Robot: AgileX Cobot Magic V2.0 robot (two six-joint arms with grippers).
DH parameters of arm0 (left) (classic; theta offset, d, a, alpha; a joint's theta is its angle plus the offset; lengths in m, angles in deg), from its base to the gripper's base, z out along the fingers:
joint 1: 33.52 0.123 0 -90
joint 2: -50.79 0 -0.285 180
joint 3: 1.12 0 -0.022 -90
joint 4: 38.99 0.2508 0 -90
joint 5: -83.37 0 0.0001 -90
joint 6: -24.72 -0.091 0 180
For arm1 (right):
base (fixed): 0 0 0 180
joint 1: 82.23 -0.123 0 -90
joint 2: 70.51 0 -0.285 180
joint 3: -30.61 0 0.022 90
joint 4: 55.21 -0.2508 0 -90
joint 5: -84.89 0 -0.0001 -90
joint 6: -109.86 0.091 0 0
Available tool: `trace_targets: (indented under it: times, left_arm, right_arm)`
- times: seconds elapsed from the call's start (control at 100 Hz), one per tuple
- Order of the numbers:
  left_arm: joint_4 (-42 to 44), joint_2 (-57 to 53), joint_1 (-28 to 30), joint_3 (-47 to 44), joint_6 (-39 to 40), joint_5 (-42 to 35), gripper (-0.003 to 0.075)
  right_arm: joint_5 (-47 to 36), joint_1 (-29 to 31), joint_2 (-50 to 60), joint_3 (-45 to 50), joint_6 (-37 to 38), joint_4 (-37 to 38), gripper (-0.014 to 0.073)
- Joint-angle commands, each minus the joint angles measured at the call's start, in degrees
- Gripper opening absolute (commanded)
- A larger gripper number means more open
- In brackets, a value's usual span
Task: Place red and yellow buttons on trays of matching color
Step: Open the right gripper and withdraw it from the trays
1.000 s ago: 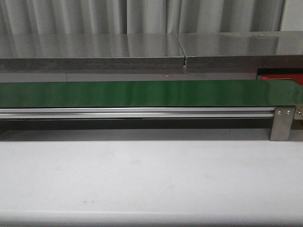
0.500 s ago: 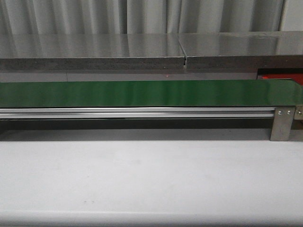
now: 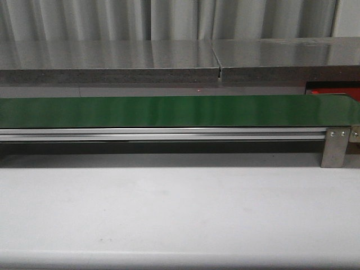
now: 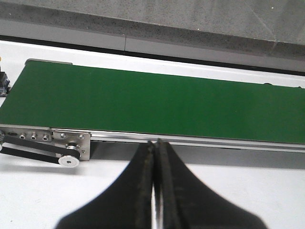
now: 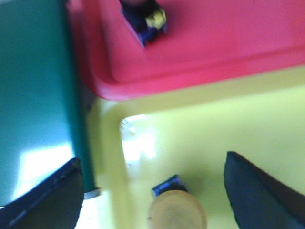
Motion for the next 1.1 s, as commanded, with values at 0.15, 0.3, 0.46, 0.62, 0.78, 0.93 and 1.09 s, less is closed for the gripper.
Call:
trace_targets:
  times: [0.15, 0.3, 0.46, 0.62, 0.78, 0.93, 1.09]
  left_arm:
    - [-0.65, -0.15, -0.35, 1.55, 0.06, -4.32, -0.0019]
    - [-0.65, -0.15, -0.35, 1.55, 0.06, -4.32, -0.0019]
    - [-0.65, -0.15, -0.35, 1.55, 0.06, -4.32, -0.0019]
    - [-0.65, -0.15, -0.35, 1.55, 0.06, -4.32, -0.0019]
    - [-0.65, -0.15, -0.35, 1.55, 0.06, -4.32, -0.0019]
    - [-0.65, -0.15, -0.35, 1.55, 0.06, -4.32, -0.0019]
    - [-0.65, -0.15, -0.35, 1.55, 0.06, -4.32, -0.0019]
  right_arm:
    - [-1.68, -5.07, 15.83, -1.16, -0.16, -1.16, 0.0603]
    - [-1.44, -8.84, 24.42, 1.89, -0.16, -1.16, 0.0603]
    - [-0.56, -12.61, 32.86, 8.41, -0.16, -1.16, 0.0603]
    - [1.65, -15.66, 41.20, 16.48, -0.16, -1.11, 0.0582]
    - [3.81, -16.23, 49.79, 23.60, -0.16, -1.11, 0.0423]
    - [4.89, -16.23, 56.53, 27.68, -0.16, -1.11, 0.0155]
    - [4.16, -16.23, 60.18, 28.47, -0.16, -1.11, -0.0069]
